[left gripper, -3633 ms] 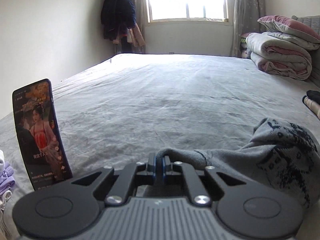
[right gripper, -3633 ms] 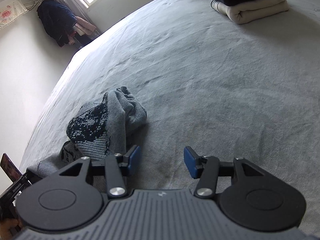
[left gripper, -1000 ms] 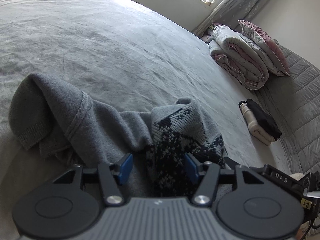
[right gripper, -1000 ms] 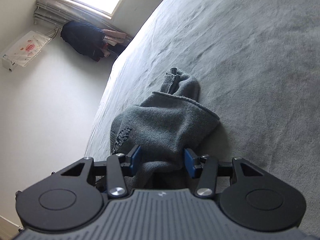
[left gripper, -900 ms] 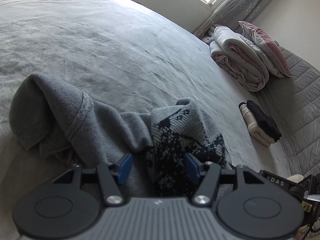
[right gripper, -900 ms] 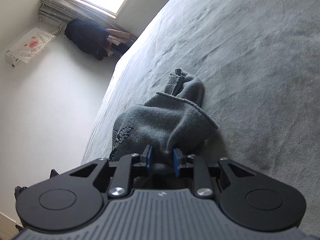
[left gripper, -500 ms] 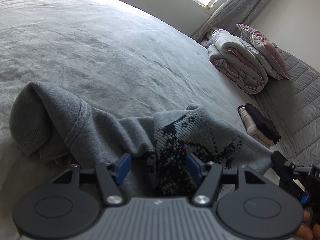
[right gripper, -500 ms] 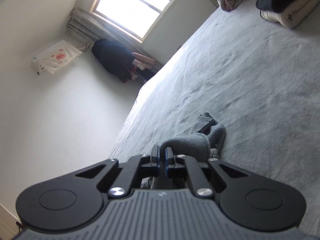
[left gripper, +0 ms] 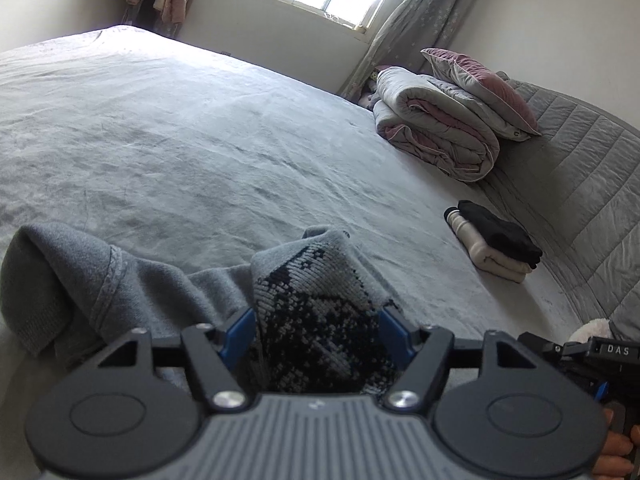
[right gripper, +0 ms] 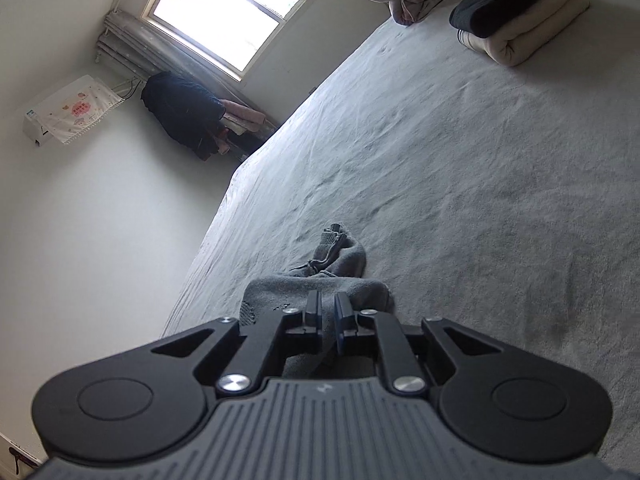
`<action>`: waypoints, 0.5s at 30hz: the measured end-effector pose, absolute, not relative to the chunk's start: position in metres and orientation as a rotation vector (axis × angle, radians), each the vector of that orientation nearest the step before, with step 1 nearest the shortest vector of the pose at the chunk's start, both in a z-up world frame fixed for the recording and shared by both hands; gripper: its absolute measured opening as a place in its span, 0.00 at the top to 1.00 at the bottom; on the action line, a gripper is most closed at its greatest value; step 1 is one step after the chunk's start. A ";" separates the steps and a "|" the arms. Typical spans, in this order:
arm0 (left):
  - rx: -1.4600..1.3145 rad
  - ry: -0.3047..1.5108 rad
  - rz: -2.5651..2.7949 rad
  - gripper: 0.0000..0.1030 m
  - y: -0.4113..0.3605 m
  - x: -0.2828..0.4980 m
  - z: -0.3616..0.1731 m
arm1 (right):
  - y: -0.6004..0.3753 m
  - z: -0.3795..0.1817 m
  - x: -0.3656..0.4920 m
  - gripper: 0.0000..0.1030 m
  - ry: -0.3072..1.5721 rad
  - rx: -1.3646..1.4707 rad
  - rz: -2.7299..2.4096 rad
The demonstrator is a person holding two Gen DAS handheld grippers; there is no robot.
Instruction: Fold clothes
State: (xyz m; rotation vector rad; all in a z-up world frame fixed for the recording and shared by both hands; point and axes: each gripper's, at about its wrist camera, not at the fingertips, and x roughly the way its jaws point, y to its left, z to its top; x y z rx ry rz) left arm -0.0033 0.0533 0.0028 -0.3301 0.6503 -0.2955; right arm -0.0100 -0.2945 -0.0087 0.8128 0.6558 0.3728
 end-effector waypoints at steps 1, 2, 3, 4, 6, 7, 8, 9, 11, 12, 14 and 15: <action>-0.311 0.636 -0.312 0.32 0.049 -0.005 0.005 | -0.295 -0.010 -0.009 0.77 0.664 0.819 0.362; -0.291 0.622 -0.329 0.32 0.045 -0.006 0.006 | -0.296 -0.012 -0.009 0.67 0.672 0.831 0.350; -0.275 0.611 -0.351 0.31 0.040 -0.007 0.007 | -0.297 -0.014 -0.008 0.47 0.676 0.846 0.338; -0.255 0.604 -0.375 0.31 0.034 -0.008 0.008 | -0.297 -0.015 -0.008 0.45 0.673 0.860 0.333; -0.217 0.591 -0.423 0.31 0.024 -0.010 0.009 | -0.296 -0.016 -0.005 0.45 0.677 0.878 0.333; -0.198 0.587 -0.441 0.31 0.019 -0.011 0.010 | -0.295 -0.016 -0.003 0.45 0.678 0.884 0.333; -0.179 0.584 -0.459 0.31 0.014 -0.012 0.010 | -0.293 -0.015 -0.002 0.45 0.679 0.889 0.334; -0.160 0.583 -0.471 0.31 0.010 -0.013 0.009 | -0.291 -0.015 0.000 0.45 0.679 0.892 0.335; -0.119 0.583 -0.488 0.31 0.001 -0.014 0.008 | -0.288 -0.015 0.002 0.45 0.682 0.899 0.337; -0.100 0.587 -0.489 0.31 -0.003 -0.014 0.006 | -0.286 -0.015 0.003 0.45 0.684 0.904 0.337; -0.056 0.598 -0.485 0.31 -0.011 -0.015 0.002 | -0.282 -0.016 0.007 0.45 0.693 0.918 0.339; -0.033 0.604 -0.480 0.31 -0.015 -0.015 -0.001 | -0.280 -0.017 0.009 0.45 0.697 0.927 0.341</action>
